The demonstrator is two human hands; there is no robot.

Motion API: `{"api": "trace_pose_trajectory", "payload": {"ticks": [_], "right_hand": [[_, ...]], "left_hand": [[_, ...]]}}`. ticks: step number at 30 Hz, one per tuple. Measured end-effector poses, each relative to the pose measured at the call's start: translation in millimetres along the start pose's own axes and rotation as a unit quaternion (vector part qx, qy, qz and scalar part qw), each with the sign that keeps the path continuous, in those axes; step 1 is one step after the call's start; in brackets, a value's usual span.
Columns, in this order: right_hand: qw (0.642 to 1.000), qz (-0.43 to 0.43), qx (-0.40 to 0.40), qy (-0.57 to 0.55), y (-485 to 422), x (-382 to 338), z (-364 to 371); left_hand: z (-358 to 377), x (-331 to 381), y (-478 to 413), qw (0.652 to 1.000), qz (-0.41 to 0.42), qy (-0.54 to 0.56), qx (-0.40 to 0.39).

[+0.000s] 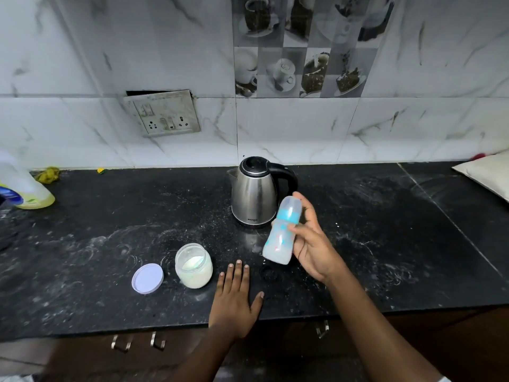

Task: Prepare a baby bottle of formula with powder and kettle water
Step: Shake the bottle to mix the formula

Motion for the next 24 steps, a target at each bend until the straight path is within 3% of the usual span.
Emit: {"api": "trace_pose_trajectory", "payload": {"ticks": [3, 15, 19, 24], "right_hand": [[0.994, 0.027, 0.027, -0.104, -4.7, 6.8, -0.2], [0.990, 0.074, 0.117, -0.040, -7.8, 26.2, 22.3], [0.979, 0.075, 0.141, -0.123, -9.8, 19.8, 23.6], [0.976, 0.089, 0.166, -0.110, -13.3, 21.3, 24.1]], "left_hand": [[-1.6, 1.7, -0.5, 1.000, -0.003, 0.001, -0.003], [5.6, -2.4, 0.0, 1.000, -0.010, -0.001, -0.021], [8.3, -3.0, -0.5, 1.000, -0.008, -0.005, -0.025], [9.5, -3.2, -0.7, 1.000, -0.007, -0.006, -0.028]]}}
Point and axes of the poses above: each hand's wrist, its own y-axis away from the middle knuckle, its own z-axis out of the palm, x = y × z, the point moved 4 cm from there along -y, towards the middle knuckle, and after that the axes turned 13 degrees about x, right-handed, at the moved point
